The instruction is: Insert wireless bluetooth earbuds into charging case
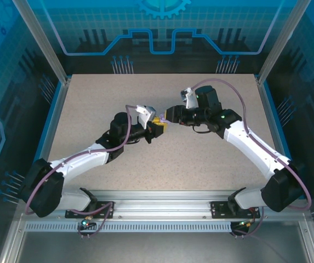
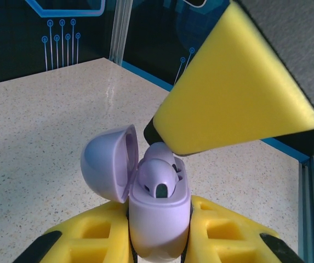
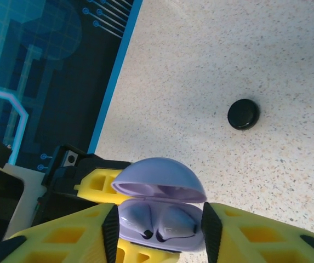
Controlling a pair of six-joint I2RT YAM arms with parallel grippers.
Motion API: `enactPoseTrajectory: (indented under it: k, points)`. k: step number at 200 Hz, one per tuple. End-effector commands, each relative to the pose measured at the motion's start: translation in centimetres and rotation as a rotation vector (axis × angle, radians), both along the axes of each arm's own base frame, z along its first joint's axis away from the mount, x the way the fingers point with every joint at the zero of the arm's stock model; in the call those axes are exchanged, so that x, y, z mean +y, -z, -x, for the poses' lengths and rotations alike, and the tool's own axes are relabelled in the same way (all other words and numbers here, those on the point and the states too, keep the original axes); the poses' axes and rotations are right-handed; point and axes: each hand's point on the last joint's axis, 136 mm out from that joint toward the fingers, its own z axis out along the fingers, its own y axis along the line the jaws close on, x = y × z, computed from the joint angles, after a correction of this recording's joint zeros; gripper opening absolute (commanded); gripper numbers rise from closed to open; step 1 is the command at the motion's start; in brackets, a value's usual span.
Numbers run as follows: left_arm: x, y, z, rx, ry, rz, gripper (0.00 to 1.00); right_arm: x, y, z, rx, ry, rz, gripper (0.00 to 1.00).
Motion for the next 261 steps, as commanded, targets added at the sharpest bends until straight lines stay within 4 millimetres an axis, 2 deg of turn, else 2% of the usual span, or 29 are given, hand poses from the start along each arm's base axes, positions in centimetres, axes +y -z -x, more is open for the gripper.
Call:
enactPoseTrajectory:
  k: [1,39,70,118,146,169,202,235,261]
  points:
    - [-0.1,-3.1,0.2,-0.092,0.008,0.03,0.0,-0.4,-1.4,0.9,-0.041,-0.005,0.035,0.49]
    - [0.1,-3.2,0.5,-0.1,0.008,0.029,0.0,-1.4,-2.3,1.2,-0.094,0.006,0.087,0.54]
    - [0.0,-3.9,1.3,-0.103,0.041,0.053,0.01,-3.4,-2.6,1.1,-0.14,0.067,0.169,0.57]
    - [-1.2,-5.5,3.2,-0.085,0.18,0.079,0.01,-7.4,-1.4,0.2,-0.099,0.172,0.199,0.55]
    - [-1.8,-7.3,4.3,-0.096,0.257,0.107,0.02,-8.5,-0.1,-0.1,-0.061,0.185,0.201,0.54]
    - [-2.1,-8.3,5.0,-0.101,0.304,0.123,0.02,-8.4,0.7,0.0,-0.047,0.161,0.195,0.54]
    - [-2.4,-9.4,5.2,-0.107,0.332,0.144,0.02,-7.1,1.6,0.3,-0.026,0.088,0.161,0.54]
    - [-3.0,-9.1,5.2,-0.082,0.351,0.138,0.02,-5.3,1.8,0.8,-0.023,0.004,0.144,0.53]
    - [-3.3,-8.3,4.4,-0.055,0.333,0.127,0.02,-3.8,1.0,1.3,-0.046,-0.058,0.13,0.53]
